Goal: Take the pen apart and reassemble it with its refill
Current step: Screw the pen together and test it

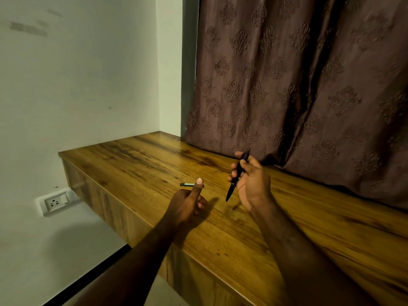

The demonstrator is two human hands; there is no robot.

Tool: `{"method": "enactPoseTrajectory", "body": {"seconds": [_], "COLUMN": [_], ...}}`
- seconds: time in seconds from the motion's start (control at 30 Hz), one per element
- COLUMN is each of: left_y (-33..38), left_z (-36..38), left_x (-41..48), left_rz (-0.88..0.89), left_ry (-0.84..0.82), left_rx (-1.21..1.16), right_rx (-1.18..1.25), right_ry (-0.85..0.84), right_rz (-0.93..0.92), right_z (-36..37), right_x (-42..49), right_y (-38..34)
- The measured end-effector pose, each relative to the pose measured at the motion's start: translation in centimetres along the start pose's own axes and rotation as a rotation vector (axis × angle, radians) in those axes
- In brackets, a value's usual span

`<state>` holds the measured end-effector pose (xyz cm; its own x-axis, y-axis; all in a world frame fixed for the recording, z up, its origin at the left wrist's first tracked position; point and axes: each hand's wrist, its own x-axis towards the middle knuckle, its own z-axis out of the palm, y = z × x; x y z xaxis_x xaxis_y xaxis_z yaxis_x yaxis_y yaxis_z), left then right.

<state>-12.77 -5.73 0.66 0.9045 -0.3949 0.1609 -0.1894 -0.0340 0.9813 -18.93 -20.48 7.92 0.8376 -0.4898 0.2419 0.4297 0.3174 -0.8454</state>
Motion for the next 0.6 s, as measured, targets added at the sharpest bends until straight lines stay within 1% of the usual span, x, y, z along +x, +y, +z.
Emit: {"method": "enactPoseTrajectory", "body": {"seconds": [0.1,0.3,0.37,0.47,0.6], "left_y": [0.2,0.3,0.3,0.1,-0.2], "left_z": [0.1,0.1,0.0,-0.3,-0.5], "left_x": [0.0,0.0,0.0,0.3,0.5], "left_rz": [0.012,0.028,0.027,0.025,0.026], "left_ry": [0.016,0.051,0.055,0.047,0.036], "left_rx": [0.04,0.06,0.041,0.076,0.065], "right_rx": [0.086,0.186,0.231,0.252,0.278], "right_ry": [0.001,0.039,0.068,0.113,0.083], "right_rz": [0.076,0.073,0.09,0.091,0.11], "right_z": [0.6,0.9,0.7,0.6,0.5], "right_x": [1.0,1.7,1.7,1.9,2.0], "right_y": [-0.7,-0.6,-0.2,0.1,0.2]}}
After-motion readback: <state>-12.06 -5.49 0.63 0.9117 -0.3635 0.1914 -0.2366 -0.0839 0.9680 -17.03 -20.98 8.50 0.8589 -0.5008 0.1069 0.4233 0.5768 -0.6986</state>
